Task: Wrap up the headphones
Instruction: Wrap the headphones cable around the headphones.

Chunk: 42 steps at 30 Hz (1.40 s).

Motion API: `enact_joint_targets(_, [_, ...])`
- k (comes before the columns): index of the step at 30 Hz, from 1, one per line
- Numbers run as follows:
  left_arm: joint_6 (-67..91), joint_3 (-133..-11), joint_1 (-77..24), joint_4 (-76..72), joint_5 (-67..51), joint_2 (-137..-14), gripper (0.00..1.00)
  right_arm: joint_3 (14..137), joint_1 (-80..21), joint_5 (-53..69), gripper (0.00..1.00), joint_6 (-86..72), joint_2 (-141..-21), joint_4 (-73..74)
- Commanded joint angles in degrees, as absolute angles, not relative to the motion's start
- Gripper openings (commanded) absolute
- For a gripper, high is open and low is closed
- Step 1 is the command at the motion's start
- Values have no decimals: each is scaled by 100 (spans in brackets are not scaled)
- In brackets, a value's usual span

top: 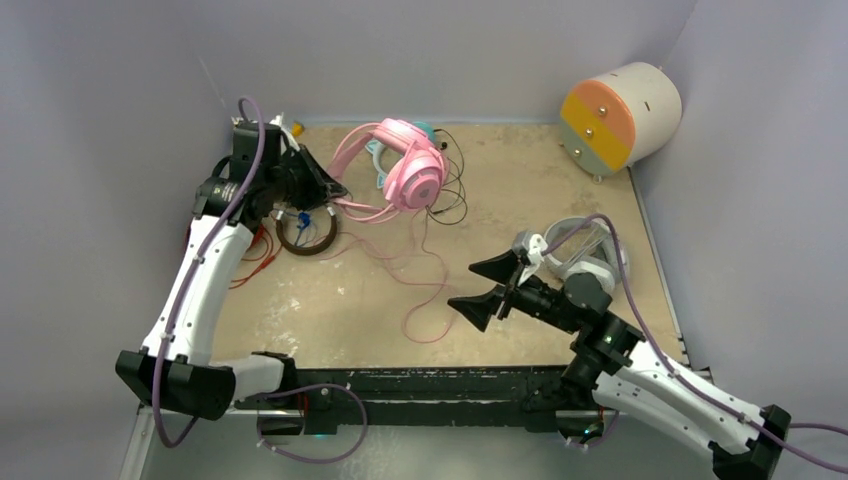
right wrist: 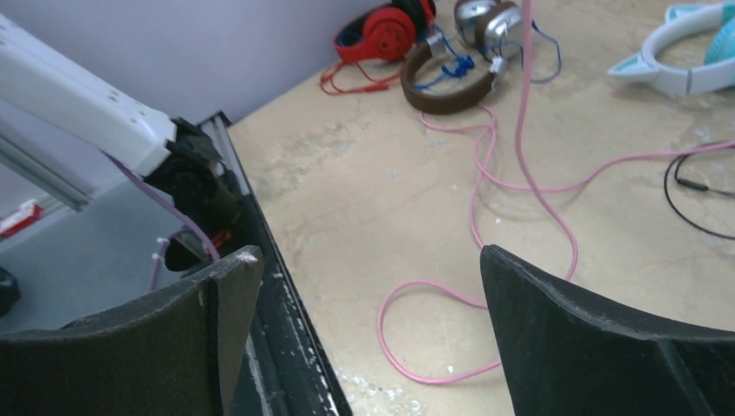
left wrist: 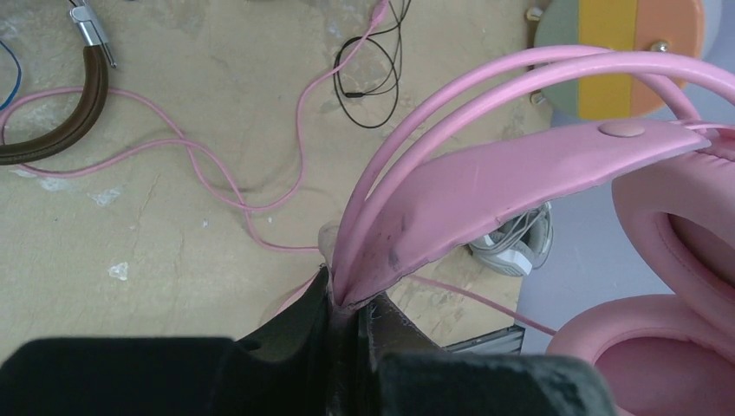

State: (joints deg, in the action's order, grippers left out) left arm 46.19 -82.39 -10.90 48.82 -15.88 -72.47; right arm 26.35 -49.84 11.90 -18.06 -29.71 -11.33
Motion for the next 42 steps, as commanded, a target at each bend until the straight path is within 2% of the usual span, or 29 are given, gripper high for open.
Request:
enact_joint_targets(1, [4548, -8474, -1055, 4486, -1890, -6777, 0, 2883, -4984, 899, 99, -1597, -3543, -1301])
enact_joint_targets(14, [4282, -8788, -1055, 5172, -1978, -6104, 0, 2519, -4991, 706, 99, -1370, -5891, -4056])
enact_joint_targets(22, [4236, -9113, -1055, 5496, -1956, -5872, 0, 2233, -4991, -238, 99, -1584, -6289, -4359])
enact_joint_targets(33, [4394, -9526, -1055, 5603, -2147, -5807, 0, 2533, -4984, -47, 96, -1540, -7557, -4833])
enact_joint_targets(35, [4390, -9621, -1055, 5652, -2185, -5826, 0, 2673, -4992, -14, 93, -1564, -7817, -4964])
enact_joint_targets(42, [4389, -9593, -1055, 5693, -2339, -5776, 0, 3480, -4992, 842, 73, -1454, -7987, -4927])
